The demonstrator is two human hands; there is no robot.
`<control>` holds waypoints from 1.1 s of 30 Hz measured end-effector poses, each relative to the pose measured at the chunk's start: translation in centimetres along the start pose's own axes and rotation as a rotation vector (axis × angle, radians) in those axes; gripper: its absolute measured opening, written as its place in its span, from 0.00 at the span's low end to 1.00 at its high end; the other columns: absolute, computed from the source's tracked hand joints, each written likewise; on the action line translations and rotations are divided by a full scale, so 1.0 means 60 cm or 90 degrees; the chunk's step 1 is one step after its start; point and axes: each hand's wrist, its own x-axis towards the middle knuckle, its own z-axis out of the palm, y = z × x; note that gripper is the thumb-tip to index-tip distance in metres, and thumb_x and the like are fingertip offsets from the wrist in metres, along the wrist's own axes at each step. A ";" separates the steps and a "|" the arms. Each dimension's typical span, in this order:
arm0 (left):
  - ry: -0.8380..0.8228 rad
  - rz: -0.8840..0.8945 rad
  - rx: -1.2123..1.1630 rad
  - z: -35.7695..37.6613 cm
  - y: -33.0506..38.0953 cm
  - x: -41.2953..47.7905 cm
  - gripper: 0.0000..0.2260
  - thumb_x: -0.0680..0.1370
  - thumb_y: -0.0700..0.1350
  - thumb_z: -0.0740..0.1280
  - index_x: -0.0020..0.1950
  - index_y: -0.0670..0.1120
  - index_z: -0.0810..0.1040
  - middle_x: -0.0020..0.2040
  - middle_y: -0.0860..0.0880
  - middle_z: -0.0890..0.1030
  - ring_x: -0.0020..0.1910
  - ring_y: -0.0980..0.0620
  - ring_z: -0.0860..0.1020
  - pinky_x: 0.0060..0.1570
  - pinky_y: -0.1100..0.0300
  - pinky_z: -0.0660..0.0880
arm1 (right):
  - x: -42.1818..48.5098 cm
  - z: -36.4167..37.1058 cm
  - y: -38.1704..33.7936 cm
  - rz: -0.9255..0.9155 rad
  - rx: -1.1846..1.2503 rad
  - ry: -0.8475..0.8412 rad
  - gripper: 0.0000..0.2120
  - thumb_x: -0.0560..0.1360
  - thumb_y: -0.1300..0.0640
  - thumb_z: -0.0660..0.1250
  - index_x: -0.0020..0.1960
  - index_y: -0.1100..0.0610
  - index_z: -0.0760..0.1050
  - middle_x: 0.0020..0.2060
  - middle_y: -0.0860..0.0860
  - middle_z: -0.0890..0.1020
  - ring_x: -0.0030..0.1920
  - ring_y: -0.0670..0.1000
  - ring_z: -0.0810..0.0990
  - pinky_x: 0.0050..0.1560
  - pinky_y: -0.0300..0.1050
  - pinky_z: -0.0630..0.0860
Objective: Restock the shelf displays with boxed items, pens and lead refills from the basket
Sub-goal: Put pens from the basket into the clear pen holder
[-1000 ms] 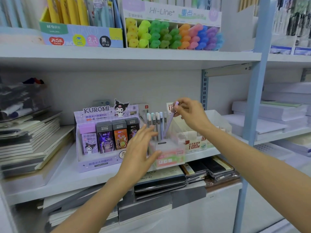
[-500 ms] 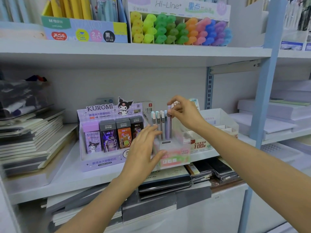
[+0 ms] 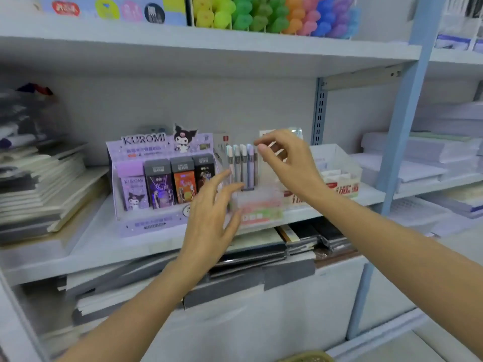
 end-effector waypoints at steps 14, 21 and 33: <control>-0.504 -0.254 -0.082 0.219 -0.022 -0.529 0.12 0.77 0.38 0.65 0.60 0.41 0.78 0.58 0.42 0.77 0.58 0.41 0.75 0.55 0.51 0.70 | -0.557 0.157 0.135 0.326 0.061 -0.578 0.09 0.79 0.56 0.65 0.49 0.60 0.80 0.38 0.55 0.83 0.39 0.53 0.80 0.41 0.42 0.73; -0.723 -0.339 -0.048 0.269 -0.028 -0.702 0.25 0.82 0.47 0.58 0.78 0.48 0.55 0.79 0.51 0.52 0.75 0.53 0.61 0.68 0.63 0.59 | -0.788 0.222 0.205 0.651 0.066 -0.810 0.21 0.80 0.50 0.64 0.68 0.60 0.68 0.57 0.56 0.77 0.57 0.56 0.77 0.58 0.50 0.74; -0.461 -0.446 -0.164 0.290 -0.038 -0.718 0.12 0.79 0.38 0.64 0.63 0.44 0.77 0.62 0.48 0.75 0.60 0.52 0.73 0.62 0.59 0.69 | -0.841 0.297 0.201 0.760 0.139 -0.670 0.09 0.76 0.58 0.70 0.50 0.63 0.76 0.42 0.58 0.82 0.44 0.56 0.80 0.44 0.50 0.74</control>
